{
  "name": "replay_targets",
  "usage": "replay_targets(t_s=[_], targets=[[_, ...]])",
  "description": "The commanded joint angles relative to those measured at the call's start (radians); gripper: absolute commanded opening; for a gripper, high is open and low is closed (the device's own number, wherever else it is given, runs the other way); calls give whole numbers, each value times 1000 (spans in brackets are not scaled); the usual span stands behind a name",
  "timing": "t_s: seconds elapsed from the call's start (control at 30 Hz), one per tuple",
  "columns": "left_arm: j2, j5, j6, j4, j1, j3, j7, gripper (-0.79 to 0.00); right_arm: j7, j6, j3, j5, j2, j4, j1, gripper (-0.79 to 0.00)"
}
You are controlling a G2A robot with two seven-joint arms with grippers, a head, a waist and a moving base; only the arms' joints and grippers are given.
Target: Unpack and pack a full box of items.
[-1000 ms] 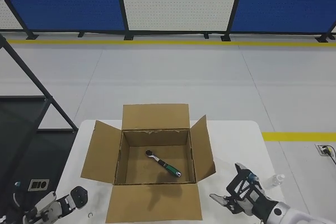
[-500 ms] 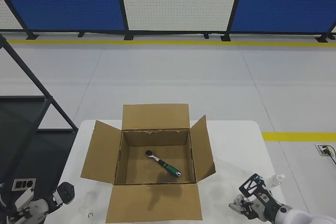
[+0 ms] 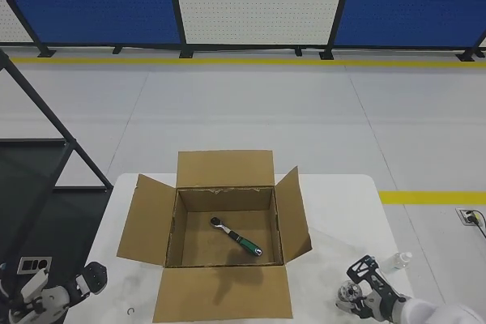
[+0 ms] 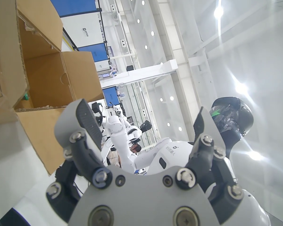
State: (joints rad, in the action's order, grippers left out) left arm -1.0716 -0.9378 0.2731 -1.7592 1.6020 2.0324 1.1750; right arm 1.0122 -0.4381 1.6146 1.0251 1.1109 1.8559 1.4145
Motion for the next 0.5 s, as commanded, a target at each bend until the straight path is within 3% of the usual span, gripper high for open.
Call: replay_targets(t_s=[0.0,0.1,0.17,0.2,0.27,0.4,0.47], targets=[[0,0,0,0,0,0,0,0,1,-1,-5,-1,-2,-16,-11,0],[0,0,0,0,0,0,0,0,-5,2,-14,-3,-4,-38,-25,0],[0,0,0,0,0,0,0,0,-6,5,-20,-5,-5,-48,-31,-160],[0,0,0,0,0,0,0,0,-5,8,-24,-5,-6,-51,-33,-200],[0,0,0,0,0,0,0,0,-4,8,-29,-8,-7,-62,-40,-403],[0,0,0,0,0,0,0,0,12,5,-39,-15,-11,-75,-55,-511],[0,0,0,0,0,0,0,0,13,7,-39,-17,-13,-78,-59,-680]])
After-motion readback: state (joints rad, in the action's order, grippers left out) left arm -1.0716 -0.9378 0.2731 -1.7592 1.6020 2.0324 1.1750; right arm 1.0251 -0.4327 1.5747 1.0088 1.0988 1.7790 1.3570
